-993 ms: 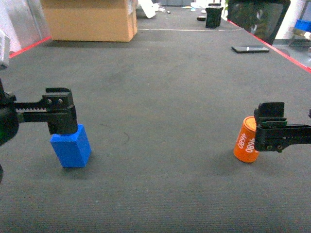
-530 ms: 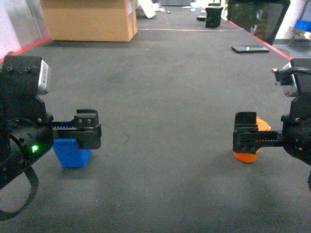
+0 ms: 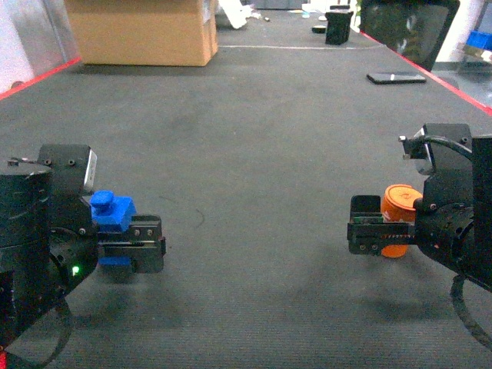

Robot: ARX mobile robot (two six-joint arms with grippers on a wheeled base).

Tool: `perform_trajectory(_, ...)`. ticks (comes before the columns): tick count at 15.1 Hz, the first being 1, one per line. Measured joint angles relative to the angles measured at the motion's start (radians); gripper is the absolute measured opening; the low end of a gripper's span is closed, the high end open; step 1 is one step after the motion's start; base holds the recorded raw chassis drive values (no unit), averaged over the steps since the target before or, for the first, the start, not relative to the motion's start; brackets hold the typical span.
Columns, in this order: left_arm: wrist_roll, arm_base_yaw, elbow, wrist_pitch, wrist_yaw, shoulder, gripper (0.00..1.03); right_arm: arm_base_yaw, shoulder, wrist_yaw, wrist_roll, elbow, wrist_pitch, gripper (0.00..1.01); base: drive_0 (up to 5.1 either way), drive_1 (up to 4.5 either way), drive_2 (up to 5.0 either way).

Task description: Sort blue parts and orange caps into right shelf containers

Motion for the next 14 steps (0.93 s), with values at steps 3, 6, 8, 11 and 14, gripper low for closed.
perform_trajectory(3, -0.015, 0.005, 0.022, -0.011, -0.008, 0.026, 0.98, 0.012, 0.024, 0.006, 0.002, 0.018, -0.001, 0.98, 0.0, 0.00, 0.0)
perform_trajectory(6, -0.022, 0.008, 0.033, -0.029, -0.010, 0.040, 0.78, 0.025, 0.026, 0.028, -0.003, 0.027, -0.019, 0.81, 0.0, 0.00, 0.0)
perform_trajectory(8, -0.026, 0.008, 0.033, -0.012, -0.004, 0.047, 0.60, 0.026, 0.029, 0.052, -0.008, 0.031, -0.021, 0.61, 0.0, 0.00, 0.0)
perform_trajectory(11, -0.037, 0.007, 0.032, 0.005, -0.003, 0.048, 0.42, 0.026, 0.029, 0.062, -0.008, 0.031, -0.024, 0.45, 0.0, 0.00, 0.0)
perform_trajectory(14, -0.049, 0.008, 0.013, 0.024, 0.001, 0.042, 0.42, 0.027, 0.021, 0.064, 0.009, 0.026, -0.034, 0.45, 0.0, 0.00, 0.0)
